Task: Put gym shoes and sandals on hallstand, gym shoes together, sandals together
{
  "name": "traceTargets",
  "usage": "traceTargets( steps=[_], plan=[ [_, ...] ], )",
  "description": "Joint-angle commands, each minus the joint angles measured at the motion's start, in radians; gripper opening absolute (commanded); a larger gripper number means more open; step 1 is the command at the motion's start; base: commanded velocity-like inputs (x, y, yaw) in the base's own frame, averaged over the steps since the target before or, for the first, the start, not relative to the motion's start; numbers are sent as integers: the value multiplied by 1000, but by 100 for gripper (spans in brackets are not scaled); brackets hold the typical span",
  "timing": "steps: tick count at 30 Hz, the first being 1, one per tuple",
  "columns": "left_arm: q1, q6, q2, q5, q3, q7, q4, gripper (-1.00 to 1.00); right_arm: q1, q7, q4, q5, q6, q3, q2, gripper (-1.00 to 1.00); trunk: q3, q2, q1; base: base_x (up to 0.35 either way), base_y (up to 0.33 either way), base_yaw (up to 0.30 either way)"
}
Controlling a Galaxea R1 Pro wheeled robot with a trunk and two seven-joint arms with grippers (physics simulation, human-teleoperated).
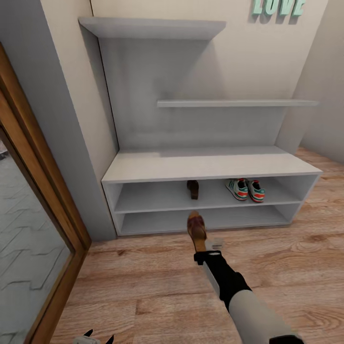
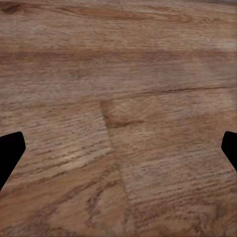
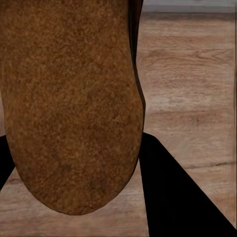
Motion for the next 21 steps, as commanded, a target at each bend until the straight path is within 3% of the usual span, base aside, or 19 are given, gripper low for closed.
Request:
traceTargets(
  steps=[1, 2, 10, 21],
  plan=[
    [-1, -2, 1, 10, -6, -3, 1, 100, -17, -7, 2, 0, 24, 2, 0, -100, -1, 0, 0, 0, 0, 0],
    [-1, -3, 0, 10, -7, -3, 1, 100, -44, -8, 0, -1, 45, 3, 0, -100, -1, 0, 0, 0, 0, 0],
    [-1, -3, -1, 10, -7, -4, 1, 100, -53, -6, 11, 0, 49, 5, 0, -100, -1, 0, 0, 13, 0, 0],
    [-1, -3, -3, 10, -7, -5, 1, 100, -53, -2, 12, -2, 45, 4, 0, -100, -1, 0, 0, 315, 0, 0]
  ],
)
